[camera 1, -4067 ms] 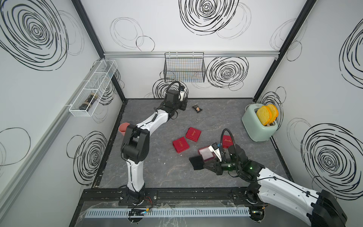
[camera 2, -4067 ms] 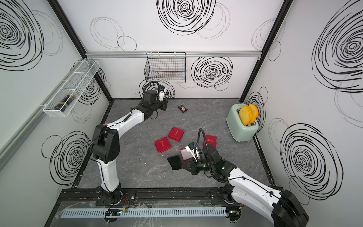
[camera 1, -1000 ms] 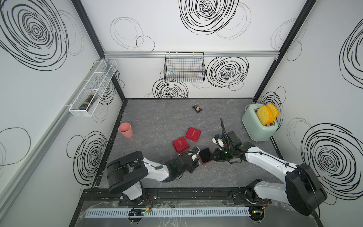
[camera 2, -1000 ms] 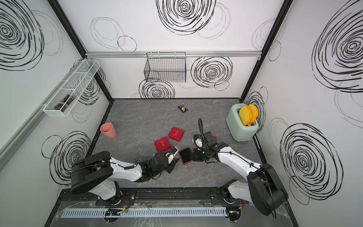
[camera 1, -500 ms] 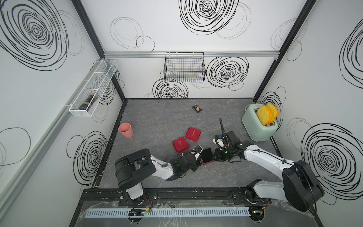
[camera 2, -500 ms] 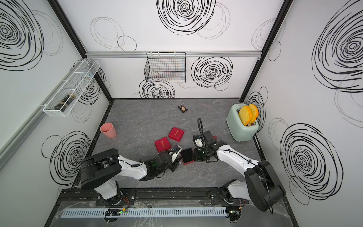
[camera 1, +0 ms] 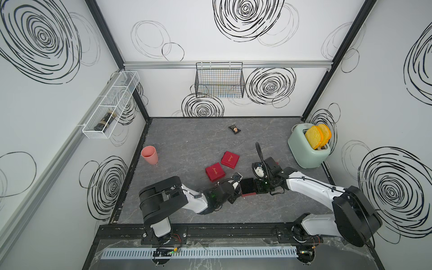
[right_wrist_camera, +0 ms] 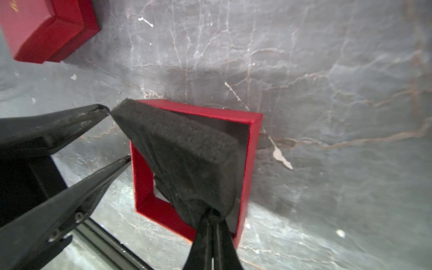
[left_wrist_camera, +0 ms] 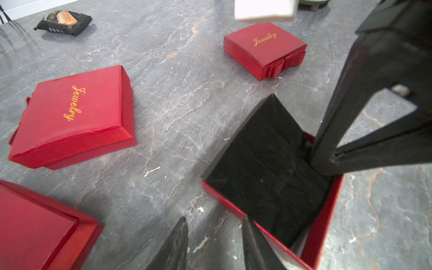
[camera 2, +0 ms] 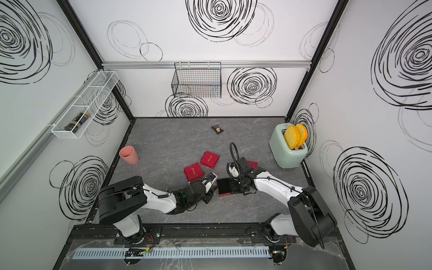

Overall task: Take the necklace out of the lift-off lid jewelry box
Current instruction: Place the inner lining in the jewelry box.

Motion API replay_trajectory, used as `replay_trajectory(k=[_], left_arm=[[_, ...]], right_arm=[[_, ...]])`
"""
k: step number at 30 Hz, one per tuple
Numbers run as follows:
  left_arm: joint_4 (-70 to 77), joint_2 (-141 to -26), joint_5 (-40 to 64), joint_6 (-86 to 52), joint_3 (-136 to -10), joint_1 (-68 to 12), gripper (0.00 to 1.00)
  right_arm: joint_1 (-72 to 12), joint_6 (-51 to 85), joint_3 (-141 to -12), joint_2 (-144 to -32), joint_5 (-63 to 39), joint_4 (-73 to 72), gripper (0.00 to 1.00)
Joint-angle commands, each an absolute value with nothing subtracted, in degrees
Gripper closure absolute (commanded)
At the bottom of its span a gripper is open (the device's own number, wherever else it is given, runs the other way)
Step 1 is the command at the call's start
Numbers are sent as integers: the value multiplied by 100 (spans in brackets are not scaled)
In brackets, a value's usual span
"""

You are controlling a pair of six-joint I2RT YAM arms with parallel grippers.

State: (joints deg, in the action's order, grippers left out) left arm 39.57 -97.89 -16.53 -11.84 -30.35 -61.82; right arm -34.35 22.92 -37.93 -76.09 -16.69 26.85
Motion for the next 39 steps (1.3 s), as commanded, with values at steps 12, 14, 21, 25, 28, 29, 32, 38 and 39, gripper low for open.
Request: replay_trajectory(k=[12,14,21,25,28,29,32,38,39], left_arm=[[4045,-9556,-1784,-1160,-3085,-6185,58],[4038,-9537,-1792,-1158,-3079,-6187,58],[3978,-9477,-1872,-1151,-3042,-6177,58],[3964,-9408,-1889,-1149,-3015,-6170,58],[3931,-9353,-1933,-1147,-2989,-6170,59],[3919,-9322,-1958,-1143,-2975,-6170,58],[3874,-9217,-2027,-1159,-2924,-6161,58],[3667,-8904,-2168,-1214,-2817,-6161,58],[3628,-8859,-2194,-1223,-2798,-6161,58]], right_arm=[[-4033,2548,-4184,-7312,-517,3028,52],[-4072,2573,-4181,-7304,-454,3057,51],[-4131,2602,-4183,-7098,-456,3129,44],[-4131,2610,-4159,-6959,-543,3133,45],[-4135,2611,-4166,-6814,-496,3063,50],[-4132,2591,-4182,-6774,-482,3005,53],[-4131,2531,-4192,-6715,-552,2753,60],[-4141,2529,-4189,-6926,-685,2136,65],[-4140,2540,-4207,-6983,-702,2076,65]])
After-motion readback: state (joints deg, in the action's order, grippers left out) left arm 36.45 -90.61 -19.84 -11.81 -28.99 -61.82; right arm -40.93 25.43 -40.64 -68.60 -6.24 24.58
